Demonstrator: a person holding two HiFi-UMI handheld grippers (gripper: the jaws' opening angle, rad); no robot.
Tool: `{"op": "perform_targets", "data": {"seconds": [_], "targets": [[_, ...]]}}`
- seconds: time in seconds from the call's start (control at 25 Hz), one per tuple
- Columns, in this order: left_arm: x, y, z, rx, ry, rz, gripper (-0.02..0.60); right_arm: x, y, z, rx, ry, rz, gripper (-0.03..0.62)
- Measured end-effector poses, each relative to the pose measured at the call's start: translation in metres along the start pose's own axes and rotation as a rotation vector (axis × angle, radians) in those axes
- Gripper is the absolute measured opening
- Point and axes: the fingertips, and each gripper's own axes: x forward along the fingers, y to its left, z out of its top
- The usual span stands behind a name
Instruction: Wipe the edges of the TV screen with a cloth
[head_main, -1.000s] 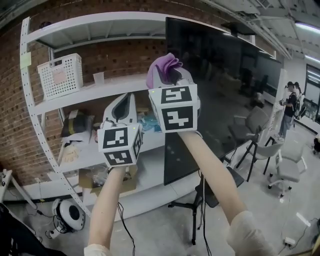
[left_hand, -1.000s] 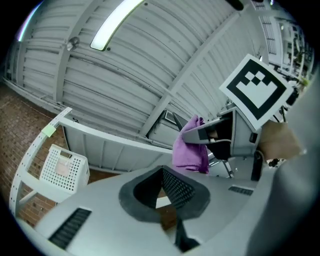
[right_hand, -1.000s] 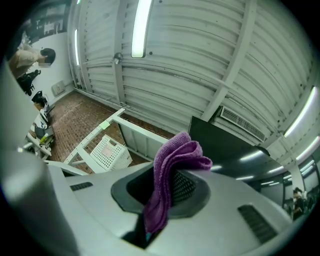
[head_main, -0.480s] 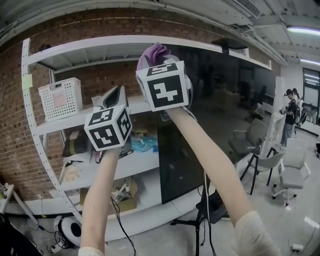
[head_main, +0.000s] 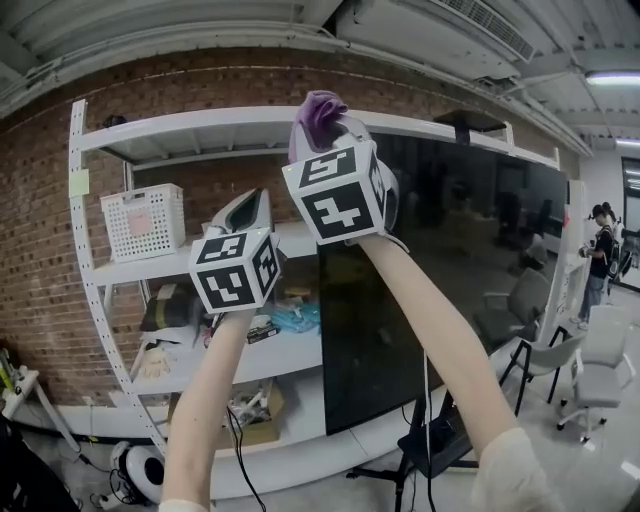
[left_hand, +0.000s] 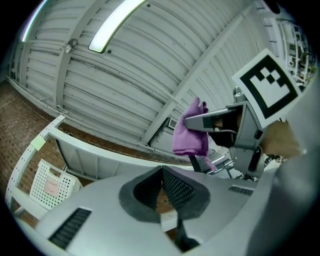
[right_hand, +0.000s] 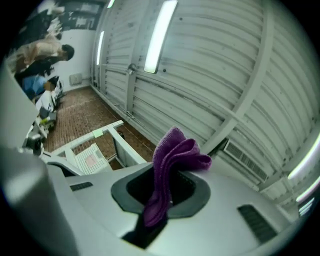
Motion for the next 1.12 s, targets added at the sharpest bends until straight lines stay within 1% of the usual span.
{"op": "perform_targets", "data": {"seconds": [0.08,0.12,0.24,0.28,0.36,0.44,0.48,0.52,0.6,0.72,0.84,0.92,1.0,1.12], "targets": [[0.0,0.004,0.003,0.005,-0.003,0.014,0.015,-0.001,-0.013,0.013,-0.143,-0.043,-0.019,0.063],[-0.001,0.007,0.003,0.008,-0.002,0.022,0.015,0.0,-0.016,0.017,-0.228,-0.053,-0.014,0.063],[-0.002,0.011,0.002,0.012,0.003,0.041,0.015,0.007,-0.017,0.022,-0.497,-0.055,0.007,0.063],[-0.002,0.01,0.002,0.019,0.005,0.043,0.015,0.009,-0.021,0.022,-0.563,-0.052,0.001,0.063],[-0.002,0.008,0.002,0.038,0.01,0.042,0.015,0.012,-0.033,0.024,-0.642,-0.052,-0.033,0.063],[-0.001,0.009,0.004,0.047,0.009,0.047,0.015,0.013,-0.049,0.029,-0.677,-0.054,-0.076,0.063],[-0.001,0.011,0.004,0.046,0.007,0.051,0.015,0.014,-0.055,0.029,-0.683,-0.053,-0.083,0.063],[0.0,0.012,0.005,0.043,0.006,0.056,0.015,0.015,-0.057,0.027,-0.687,-0.047,-0.069,0.063],[0.002,0.01,0.004,0.041,0.01,0.062,0.015,0.015,-0.049,0.017,-0.72,-0.031,0.01,0.063],[0.005,0.0,0.003,0.057,0.012,0.052,0.015,0.014,-0.027,-0.005,-0.788,-0.022,0.126,0.063],[0.006,-0.011,0.009,0.071,-0.005,0.04,0.015,0.01,-0.012,-0.013,-0.775,-0.027,0.215,0.063],[0.005,-0.014,0.014,0.056,-0.025,0.043,0.015,0.009,-0.006,-0.015,-0.758,-0.019,0.277,0.063],[0.003,-0.017,0.018,0.042,-0.041,0.047,0.015,0.008,-0.002,-0.018,-0.765,-0.009,0.322,0.063],[0.002,-0.024,0.017,0.061,-0.038,0.045,0.015,0.008,0.001,-0.025,-0.783,0.006,0.361,0.063]]}}
